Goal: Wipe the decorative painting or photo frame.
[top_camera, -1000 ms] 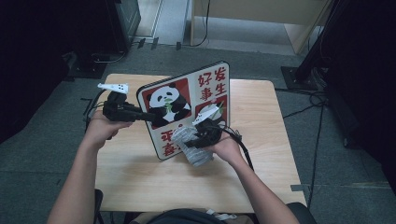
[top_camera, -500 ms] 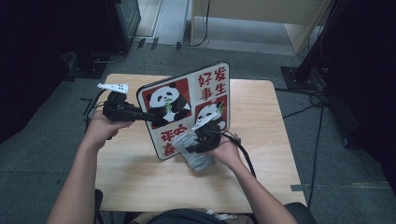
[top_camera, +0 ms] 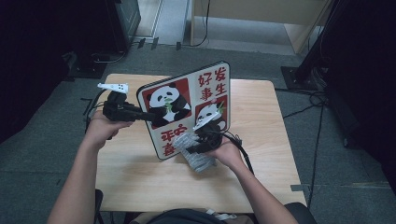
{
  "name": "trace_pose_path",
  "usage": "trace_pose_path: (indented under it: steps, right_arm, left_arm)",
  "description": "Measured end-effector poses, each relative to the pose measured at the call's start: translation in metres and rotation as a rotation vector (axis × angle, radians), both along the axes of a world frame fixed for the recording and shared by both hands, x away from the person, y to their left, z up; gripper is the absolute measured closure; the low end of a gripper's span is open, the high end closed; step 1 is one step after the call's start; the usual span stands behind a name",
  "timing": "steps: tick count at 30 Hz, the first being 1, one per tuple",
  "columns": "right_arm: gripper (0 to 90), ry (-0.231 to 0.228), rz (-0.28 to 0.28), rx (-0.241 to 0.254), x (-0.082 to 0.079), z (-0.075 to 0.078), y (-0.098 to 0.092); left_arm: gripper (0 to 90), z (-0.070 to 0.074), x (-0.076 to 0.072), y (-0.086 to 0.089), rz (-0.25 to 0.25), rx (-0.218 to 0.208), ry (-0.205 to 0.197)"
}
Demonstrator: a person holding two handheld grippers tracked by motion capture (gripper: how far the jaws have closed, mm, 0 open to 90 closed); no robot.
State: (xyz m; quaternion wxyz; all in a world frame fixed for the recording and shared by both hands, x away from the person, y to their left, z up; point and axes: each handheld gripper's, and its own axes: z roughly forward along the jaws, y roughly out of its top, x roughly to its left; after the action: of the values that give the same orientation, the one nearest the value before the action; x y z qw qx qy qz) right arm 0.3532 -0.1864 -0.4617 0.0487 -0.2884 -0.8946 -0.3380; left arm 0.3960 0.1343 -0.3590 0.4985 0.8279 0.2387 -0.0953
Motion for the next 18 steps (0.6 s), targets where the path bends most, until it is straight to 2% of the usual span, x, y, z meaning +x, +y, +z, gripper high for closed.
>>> trace_pose_path:
  steps: [4, 10, 11, 12, 14, 15, 16, 18]
  right_arm:
    - [68.8, -0.03, -0.001, 0.013, -0.002, 0.015, -0.001]
    - [68.8, -0.063, 0.005, 0.031, -0.002, 0.046, -0.001]
    - [68.8, -0.063, 0.005, 0.031, -0.002, 0.046, -0.001]
    - [68.7, -0.078, 0.006, 0.04, -0.001, 0.058, 0.001]
    - [68.6, -0.094, 0.009, 0.045, 0.0, 0.071, 0.003]
    - [68.6, -0.094, 0.009, 0.045, 0.0, 0.071, 0.003]
    - [68.6, -0.112, 0.01, 0.051, 0.001, 0.084, 0.006]
    - [68.6, -0.124, 0.011, 0.056, 0.002, 0.096, 0.008]
  left_arm:
    - [75.1, 0.0, 0.0, 0.0, 0.002, 0.0, 0.0]
    - [74.8, 0.0, 0.0, 0.0, 0.003, -0.003, 0.004]
    - [74.8, 0.0, 0.0, 0.0, 0.003, -0.003, 0.004]
    - [74.8, 0.0, 0.0, 0.0, 0.003, -0.003, 0.004]
    - [74.8, 0.0, 0.0, 0.0, 0.003, -0.002, 0.003]
    - [74.8, 0.0, 0.0, 0.0, 0.003, -0.002, 0.003]
    - [74.7, 0.0, 0.0, 0.0, 0.004, -0.002, 0.003]
    - [74.7, 0.0, 0.0, 0.0, 0.004, -0.002, 0.003]
